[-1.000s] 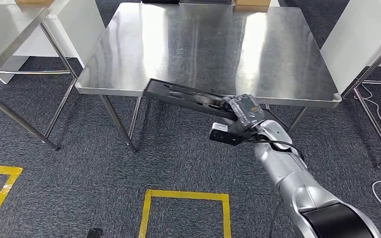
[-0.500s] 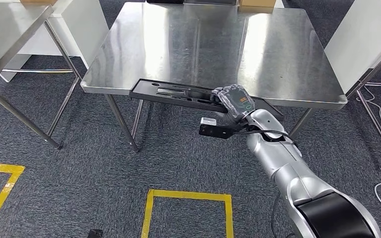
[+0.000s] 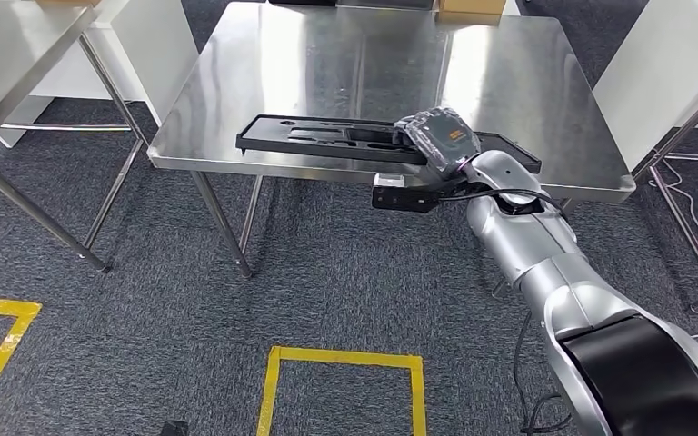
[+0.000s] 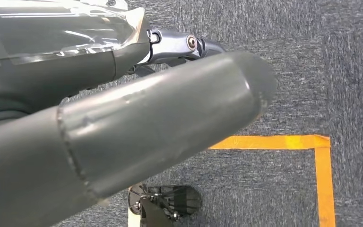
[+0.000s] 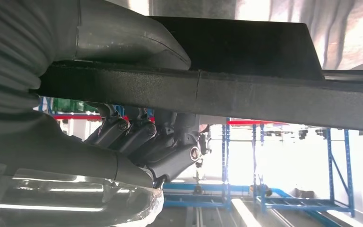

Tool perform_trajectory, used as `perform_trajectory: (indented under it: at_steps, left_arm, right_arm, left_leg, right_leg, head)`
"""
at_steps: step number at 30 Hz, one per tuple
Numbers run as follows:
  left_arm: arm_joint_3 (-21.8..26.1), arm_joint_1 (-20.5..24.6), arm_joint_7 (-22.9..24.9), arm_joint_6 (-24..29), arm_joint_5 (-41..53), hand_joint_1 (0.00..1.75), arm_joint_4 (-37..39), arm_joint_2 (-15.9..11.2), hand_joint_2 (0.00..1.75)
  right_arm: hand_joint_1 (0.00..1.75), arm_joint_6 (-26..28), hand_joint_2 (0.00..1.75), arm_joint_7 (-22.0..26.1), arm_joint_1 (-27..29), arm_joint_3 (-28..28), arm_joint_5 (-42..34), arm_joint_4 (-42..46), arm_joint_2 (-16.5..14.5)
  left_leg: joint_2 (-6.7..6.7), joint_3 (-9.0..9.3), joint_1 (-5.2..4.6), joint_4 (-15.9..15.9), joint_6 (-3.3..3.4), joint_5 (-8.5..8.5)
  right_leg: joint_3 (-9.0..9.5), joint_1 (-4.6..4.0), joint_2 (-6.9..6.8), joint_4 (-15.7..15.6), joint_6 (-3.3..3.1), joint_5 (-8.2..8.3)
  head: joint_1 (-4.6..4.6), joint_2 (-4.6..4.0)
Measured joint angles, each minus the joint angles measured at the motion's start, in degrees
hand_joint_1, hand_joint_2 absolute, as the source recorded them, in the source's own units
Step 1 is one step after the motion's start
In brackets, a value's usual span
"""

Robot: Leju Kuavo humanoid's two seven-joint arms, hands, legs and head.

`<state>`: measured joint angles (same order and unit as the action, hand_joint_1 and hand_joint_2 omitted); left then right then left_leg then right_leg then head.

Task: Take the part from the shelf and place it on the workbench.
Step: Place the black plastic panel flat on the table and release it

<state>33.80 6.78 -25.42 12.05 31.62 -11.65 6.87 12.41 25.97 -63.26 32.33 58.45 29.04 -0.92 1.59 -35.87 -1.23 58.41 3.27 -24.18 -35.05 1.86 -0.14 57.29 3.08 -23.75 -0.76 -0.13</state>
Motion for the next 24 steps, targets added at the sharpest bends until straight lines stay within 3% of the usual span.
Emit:
perform_trajectory:
  at_steps: [2,3,5,7,8,10,12,13,17,19,21,22,23,24]
  left_arm:
    - [-0.01,0.05,0.00,-0.07,0.25,0.00,0.00,0.08,0.00]
    - [-0.01,0.08,0.00,-0.10,0.29,0.00,0.00,0.13,0.00]
    - [-0.01,0.13,0.00,-0.14,0.36,0.00,0.00,0.18,0.00]
    - [-0.01,0.14,0.00,-0.25,0.42,0.00,0.00,0.16,0.00]
    - [-0.01,0.14,0.00,-0.34,0.44,0.00,0.00,0.17,0.00]
    - [-0.01,0.14,0.00,-0.47,0.45,0.00,0.00,0.24,0.00]
    - [-0.01,0.17,0.01,-0.49,0.44,0.00,0.00,0.27,0.00]
    - [-0.01,0.18,0.01,-0.48,0.42,0.00,0.00,0.27,0.00]
    - [0.01,0.18,-0.05,-0.46,0.22,0.00,0.00,0.23,0.00]
    - [0.02,0.17,-0.16,-0.44,0.20,0.00,0.00,0.25,0.00]
    - [0.05,0.11,-0.25,-0.42,0.19,0.00,0.00,0.27,0.00]
    - [0.07,0.05,-0.27,-0.40,0.19,0.00,0.00,0.27,0.00]
    - [0.09,0.00,-0.30,-0.40,0.19,0.00,0.00,0.27,0.00]
    - [0.11,-0.04,-0.31,-0.39,0.18,0.00,0.00,0.26,0.00]
  right_arm:
    - [1.66,0.26,1.75,0.08,0.04,0.35,-0.11,0.02,0.36]
    - [1.66,0.35,1.75,0.15,0.07,0.50,-0.18,0.03,0.57]
    - [1.66,0.45,1.75,0.28,0.28,0.73,-0.32,0.03,0.98]
    - [1.66,0.46,1.75,0.35,0.87,0.97,-0.44,0.03,1.39]
    - [1.66,0.47,1.75,0.35,1.17,1.11,-0.50,0.03,1.58]
    - [1.66,0.50,1.75,0.35,1.42,1.36,-0.65,0.03,1.81]
    - [1.66,0.54,1.75,0.35,1.33,1.55,-0.84,0.03,1.85]
    - [1.66,0.55,1.75,0.35,1.34,1.65,-0.90,0.02,1.84]
    - [1.66,0.58,1.75,0.32,1.27,2.13,-0.98,-0.02,1.81]
    - [1.66,0.62,1.75,0.18,1.01,2.26,-1.09,-0.03,1.62]
    - [1.66,0.63,1.75,0.03,1.00,2.40,-1.19,-0.09,1.37]
    - [1.66,0.63,1.75,-0.01,1.11,2.50,-1.21,-0.13,1.29]
    - [1.66,0.63,1.75,-0.03,1.23,2.63,-1.21,-0.16,1.24]
    - [1.66,0.64,1.75,-0.03,1.32,2.75,-1.21,-0.19,1.20]
  left_leg:
    - [0.18,0.43,0.35,-0.71,0.58,0.35]
    - [0.27,0.63,0.55,-1.07,0.89,0.51]
    - [0.33,0.73,0.71,-1.25,1.20,0.53]
    - [0.28,0.80,0.72,-1.22,1.16,0.44]
    - [0.24,0.88,0.75,-1.17,1.06,0.37]
    - [0.19,1.09,0.87,-0.88,0.58,0.04]
    - [0.27,1.09,0.71,-0.32,-0.20,-0.51]
    - [0.36,1.05,0.66,-0.16,-0.55,-0.72]
    - [0.26,0.66,1.10,0.64,-1.92,-1.58]
    - [-0.71,-1.59,1.45,5.20,-2.70,-4.00]
    - [-1.13,-5.59,1.75,12.63,-3.24,-6.79]
    - [-1.15,-7.29,1.83,15.15,-3.36,-7.14]
    - [-1.15,-8.11,1.87,15.72,-3.37,-6.44]
    - [-1.16,-7.87,1.88,14.16,-3.26,-4.72]
  right_leg:
    - [-0.67,-0.21,0.02,1.23,-0.04,-0.83]
    - [-1.76,-0.34,0.04,3.47,-0.25,-1.98]
    - [-5.51,-0.39,0.08,11.25,-0.77,-5.22]
    - [-8.49,-0.39,0.10,17.23,-0.61,-6.90]
    - [-8.43,-0.38,0.10,17.02,-0.28,-6.41]
    - [-4.99,-0.28,-0.20,9.79,0.48,-3.22]
    - [-1.35,-0.40,-0.58,2.68,0.39,-0.80]
    - [-0.54,-0.51,-0.65,1.17,-0.01,-0.43]
    - [-0.25,-0.53,0.11,0.72,-1.70,-0.45]
    - [0.05,-0.19,0.42,0.63,-2.18,-0.58]
    - [0.21,-0.29,0.76,0.64,-2.50,-0.80]
    - [0.32,-0.35,0.95,0.65,-2.65,-0.92]
    - [0.48,-0.41,1.13,0.65,-2.77,-1.05]
    - [0.72,-0.44,1.30,0.66,-2.85,-1.21]
  head:
    - [0.02,0.00]
    - [0.08,0.00]
    - [0.13,0.00]
    - [0.14,0.00]
    - [0.16,0.00]
    - [0.19,0.00]
    - [0.12,0.00]
    - [0.08,0.00]
    - [-0.06,0.00]
    - [-0.21,0.00]
    - [-0.28,0.00]
    - [-0.27,0.00]
    - [-0.28,0.00]
    - [-0.27,0.00]
